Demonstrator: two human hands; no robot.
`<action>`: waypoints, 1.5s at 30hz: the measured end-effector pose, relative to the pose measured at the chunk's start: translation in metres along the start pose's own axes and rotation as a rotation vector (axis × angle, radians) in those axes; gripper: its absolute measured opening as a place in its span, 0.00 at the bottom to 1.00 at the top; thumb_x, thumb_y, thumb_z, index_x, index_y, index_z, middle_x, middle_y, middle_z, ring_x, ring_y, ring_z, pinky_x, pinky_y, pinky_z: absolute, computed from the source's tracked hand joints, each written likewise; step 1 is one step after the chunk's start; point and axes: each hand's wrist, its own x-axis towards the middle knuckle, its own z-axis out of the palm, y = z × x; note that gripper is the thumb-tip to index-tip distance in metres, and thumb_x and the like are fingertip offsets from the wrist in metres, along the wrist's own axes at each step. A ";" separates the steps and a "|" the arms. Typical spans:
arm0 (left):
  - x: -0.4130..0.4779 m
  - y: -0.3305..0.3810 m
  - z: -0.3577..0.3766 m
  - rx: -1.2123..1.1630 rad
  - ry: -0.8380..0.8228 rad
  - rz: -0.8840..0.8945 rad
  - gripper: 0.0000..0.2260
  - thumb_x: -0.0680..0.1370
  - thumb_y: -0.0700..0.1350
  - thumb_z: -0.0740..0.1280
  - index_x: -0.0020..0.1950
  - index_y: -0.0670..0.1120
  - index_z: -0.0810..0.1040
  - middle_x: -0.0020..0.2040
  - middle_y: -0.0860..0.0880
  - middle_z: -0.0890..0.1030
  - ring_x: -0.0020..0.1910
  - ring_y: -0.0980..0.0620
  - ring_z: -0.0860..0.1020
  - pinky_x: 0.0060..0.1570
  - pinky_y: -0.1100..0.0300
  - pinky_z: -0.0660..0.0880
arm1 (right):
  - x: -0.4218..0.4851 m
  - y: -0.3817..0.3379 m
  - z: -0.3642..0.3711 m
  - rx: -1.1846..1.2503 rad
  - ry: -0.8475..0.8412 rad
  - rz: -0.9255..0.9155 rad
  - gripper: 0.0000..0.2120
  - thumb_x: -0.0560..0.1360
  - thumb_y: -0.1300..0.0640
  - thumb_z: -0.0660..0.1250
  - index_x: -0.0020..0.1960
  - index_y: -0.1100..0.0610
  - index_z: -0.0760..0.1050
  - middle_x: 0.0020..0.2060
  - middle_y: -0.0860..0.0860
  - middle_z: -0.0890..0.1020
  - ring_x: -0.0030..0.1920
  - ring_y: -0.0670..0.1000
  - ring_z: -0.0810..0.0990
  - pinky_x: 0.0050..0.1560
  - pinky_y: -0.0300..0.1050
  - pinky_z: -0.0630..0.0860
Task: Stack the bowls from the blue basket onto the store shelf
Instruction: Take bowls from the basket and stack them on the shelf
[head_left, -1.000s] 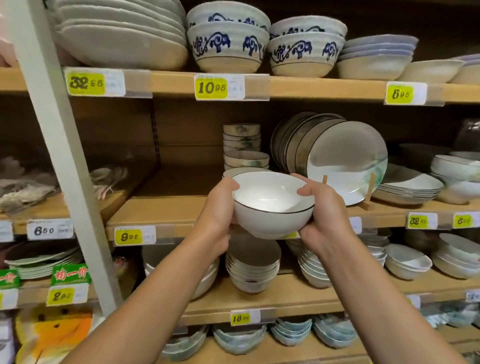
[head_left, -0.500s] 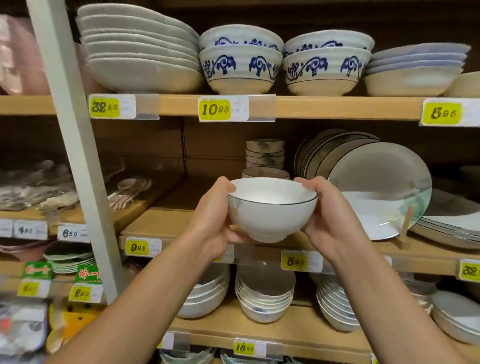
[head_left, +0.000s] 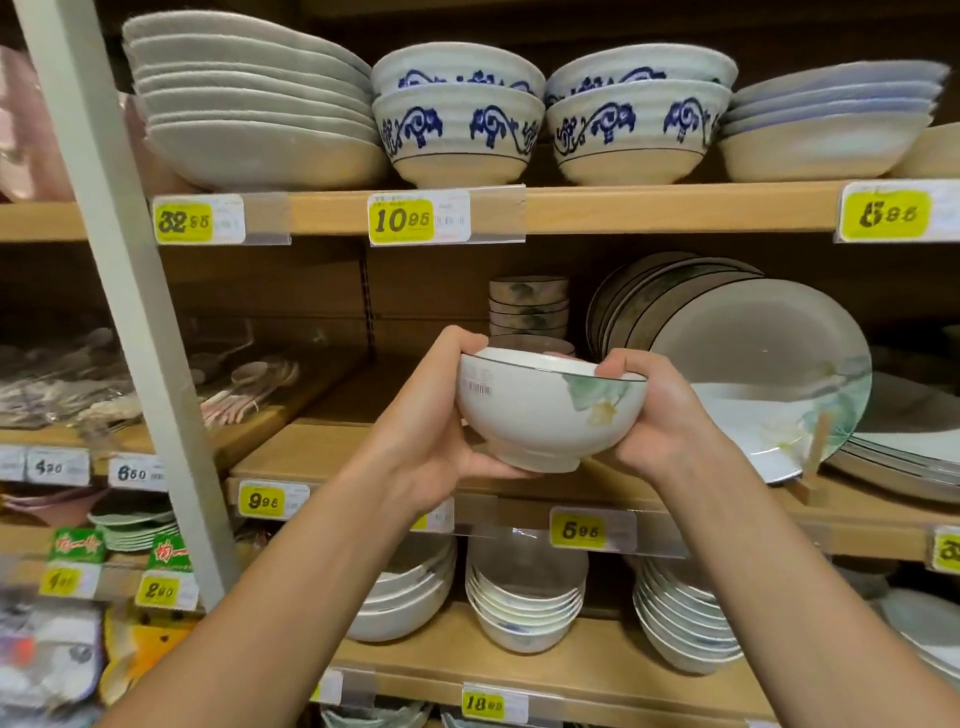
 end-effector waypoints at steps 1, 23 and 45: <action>0.001 0.000 0.000 -0.009 0.003 0.001 0.12 0.74 0.51 0.63 0.51 0.46 0.79 0.54 0.41 0.82 0.54 0.39 0.81 0.43 0.37 0.79 | 0.001 -0.001 0.000 -0.002 -0.002 0.000 0.20 0.62 0.62 0.58 0.52 0.61 0.78 0.47 0.60 0.83 0.45 0.61 0.80 0.41 0.49 0.81; 0.008 0.012 -0.002 -0.005 -0.029 -0.017 0.13 0.74 0.52 0.59 0.45 0.46 0.79 0.44 0.45 0.86 0.43 0.45 0.83 0.39 0.47 0.80 | 0.012 -0.004 0.006 -0.076 0.059 -0.011 0.14 0.71 0.57 0.61 0.49 0.60 0.82 0.48 0.61 0.85 0.41 0.61 0.85 0.42 0.52 0.82; 0.135 0.028 -0.026 0.088 -0.015 0.248 0.19 0.81 0.62 0.52 0.64 0.54 0.73 0.64 0.49 0.79 0.57 0.53 0.78 0.55 0.59 0.73 | 0.128 -0.028 0.033 -0.452 0.405 -0.535 0.18 0.80 0.49 0.57 0.65 0.56 0.74 0.58 0.59 0.80 0.57 0.59 0.79 0.57 0.54 0.76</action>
